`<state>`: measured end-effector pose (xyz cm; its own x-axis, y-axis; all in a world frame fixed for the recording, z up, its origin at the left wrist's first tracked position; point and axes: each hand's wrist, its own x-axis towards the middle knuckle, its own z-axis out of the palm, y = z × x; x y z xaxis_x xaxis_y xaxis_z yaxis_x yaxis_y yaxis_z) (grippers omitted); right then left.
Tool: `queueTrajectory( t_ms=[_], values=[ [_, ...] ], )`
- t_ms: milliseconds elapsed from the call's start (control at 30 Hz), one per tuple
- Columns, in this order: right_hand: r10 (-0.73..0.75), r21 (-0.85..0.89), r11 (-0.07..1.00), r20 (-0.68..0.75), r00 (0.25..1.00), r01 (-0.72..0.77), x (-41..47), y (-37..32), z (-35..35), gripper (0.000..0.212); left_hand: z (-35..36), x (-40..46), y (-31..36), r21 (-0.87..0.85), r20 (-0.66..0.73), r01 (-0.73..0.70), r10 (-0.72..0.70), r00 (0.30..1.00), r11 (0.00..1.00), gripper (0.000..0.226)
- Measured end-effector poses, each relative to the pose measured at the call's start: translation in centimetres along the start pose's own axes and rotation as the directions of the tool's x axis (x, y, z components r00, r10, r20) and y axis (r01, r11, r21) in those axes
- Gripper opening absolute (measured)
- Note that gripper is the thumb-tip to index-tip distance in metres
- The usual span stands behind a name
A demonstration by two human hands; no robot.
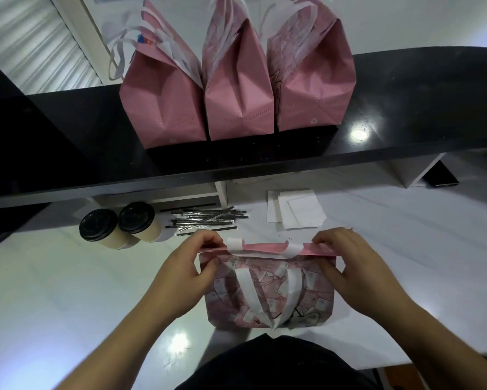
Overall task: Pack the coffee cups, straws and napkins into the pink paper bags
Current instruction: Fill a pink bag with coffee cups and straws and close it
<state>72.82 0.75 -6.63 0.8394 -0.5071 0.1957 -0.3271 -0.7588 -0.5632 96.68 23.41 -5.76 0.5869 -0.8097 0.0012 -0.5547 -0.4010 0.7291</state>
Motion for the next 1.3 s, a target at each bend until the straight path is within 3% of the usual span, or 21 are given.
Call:
queueTrajectory(
  t_ms=[133,300,400,567,733,800,1000,1167,1300],
  values=[
    [-0.019,-0.004,1.000,-0.002,1.000,0.019,-0.1,0.2,0.5,0.032,-0.4,0.2,1.1,0.123,0.007,-0.133,0.133,0.991,0.983,0.040],
    [-0.015,0.007,1.000,0.003,1.000,0.015,-0.2,0.0,0.6,0.029,-0.2,1.4,2.6,0.274,-0.070,-0.185,0.211,0.975,0.944,0.033],
    [0.002,0.009,1.000,0.009,1.000,-0.002,-0.1,0.1,0.5,0.031,0.1,2.1,3.1,0.273,-0.119,-0.149,0.187,0.975,0.950,0.030],
    [0.054,-0.001,0.999,0.034,0.998,-0.054,-0.1,0.2,0.6,0.034,0.0,2.1,3.8,0.132,-0.096,-0.061,0.074,0.993,0.989,0.032],
    [0.063,0.021,0.998,0.033,0.997,-0.063,-0.2,0.3,0.6,0.041,-1.0,0.4,2.2,0.215,0.070,-0.087,0.073,0.995,0.973,0.048],
    [0.060,0.021,0.998,0.021,0.998,-0.060,-0.2,0.3,0.5,0.044,-1.2,0.0,1.1,0.223,0.068,-0.104,0.091,0.993,0.969,0.047],
    [-0.109,-0.168,0.980,0.001,0.994,0.107,0.1,0.5,0.5,0.030,-0.6,0.0,-0.7,0.257,0.023,-0.305,0.309,0.951,0.917,0.053],
    [-0.176,-0.218,0.960,0.012,0.984,0.175,0.0,1.2,0.3,0.025,-0.3,0.1,-1.5,0.324,0.081,-0.372,0.366,0.927,0.870,0.025],
    [-0.215,-0.194,0.956,0.037,0.976,0.218,-0.2,1.4,-0.1,0.015,-0.3,-0.1,-1.4,0.381,0.122,-0.407,0.391,0.912,0.830,0.029]
  ],
)
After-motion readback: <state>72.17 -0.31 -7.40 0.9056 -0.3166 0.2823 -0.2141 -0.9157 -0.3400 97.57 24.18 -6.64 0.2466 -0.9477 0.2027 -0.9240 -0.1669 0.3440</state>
